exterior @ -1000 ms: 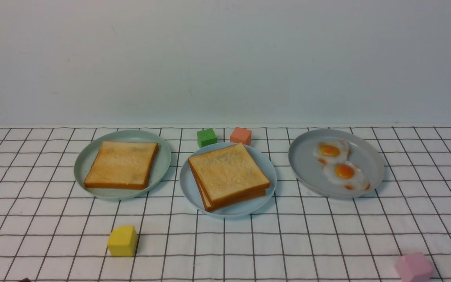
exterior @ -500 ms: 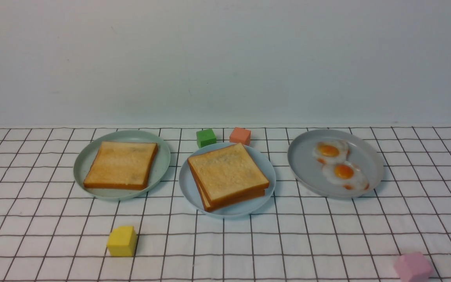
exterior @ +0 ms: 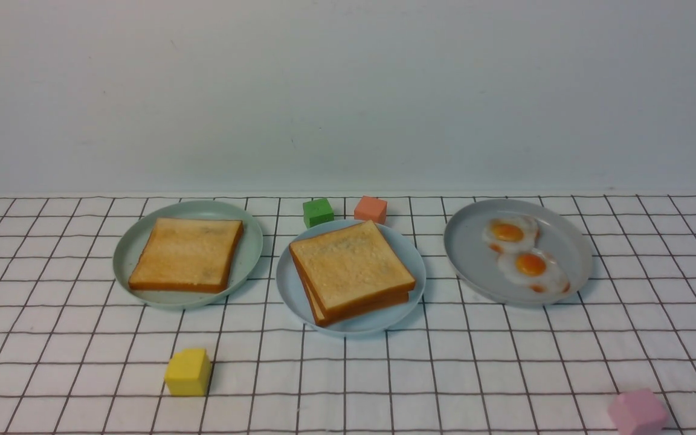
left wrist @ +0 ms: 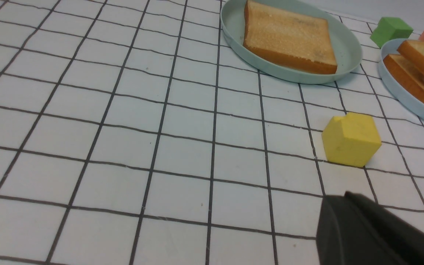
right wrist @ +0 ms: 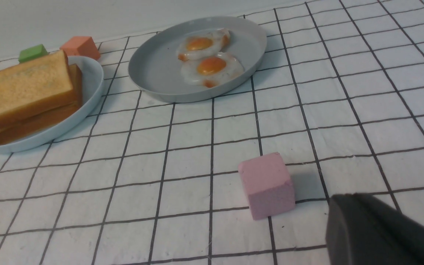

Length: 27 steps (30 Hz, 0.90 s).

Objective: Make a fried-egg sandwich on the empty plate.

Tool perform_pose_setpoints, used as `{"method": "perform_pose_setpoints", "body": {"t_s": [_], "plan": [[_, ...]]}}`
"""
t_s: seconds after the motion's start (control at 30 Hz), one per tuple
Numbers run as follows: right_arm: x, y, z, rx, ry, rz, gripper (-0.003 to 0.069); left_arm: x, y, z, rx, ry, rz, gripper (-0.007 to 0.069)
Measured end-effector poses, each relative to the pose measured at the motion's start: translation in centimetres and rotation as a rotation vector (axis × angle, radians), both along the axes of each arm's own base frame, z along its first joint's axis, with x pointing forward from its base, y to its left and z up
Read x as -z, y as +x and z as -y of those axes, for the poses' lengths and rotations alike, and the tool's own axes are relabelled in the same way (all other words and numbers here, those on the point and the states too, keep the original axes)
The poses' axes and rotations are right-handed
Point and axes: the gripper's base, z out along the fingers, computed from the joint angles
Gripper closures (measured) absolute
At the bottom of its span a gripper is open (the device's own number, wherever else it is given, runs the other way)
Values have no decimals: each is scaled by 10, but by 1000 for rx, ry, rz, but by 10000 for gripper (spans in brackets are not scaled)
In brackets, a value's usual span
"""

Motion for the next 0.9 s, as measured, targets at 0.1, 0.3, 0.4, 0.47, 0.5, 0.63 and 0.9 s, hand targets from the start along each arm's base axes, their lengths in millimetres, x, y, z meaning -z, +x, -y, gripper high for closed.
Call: {"method": "perform_pose_setpoints", "body": {"t_s": [0.1,0.3,0.4,0.47,0.5,0.63,0.9], "plan": [[0,0,0,0,0,0,662,0,0,0,0,0,-1,638],[0,0,0,3,0,0,659,0,0,0,0,0,-1,638],[0,0,0,3,0,0,656,0,0,0,0,0,-1,638],[0,0,0,3,0,0,655,0,0,0,0,0,-1,638],[0,0,0,3,0,0,655,0,0,0,0,0,-1,638],[0,0,0,3,0,0,653,0,0,0,0,0,-1,638],[0,0,0,3,0,0,647,0,0,0,0,0,-1,638]]}}
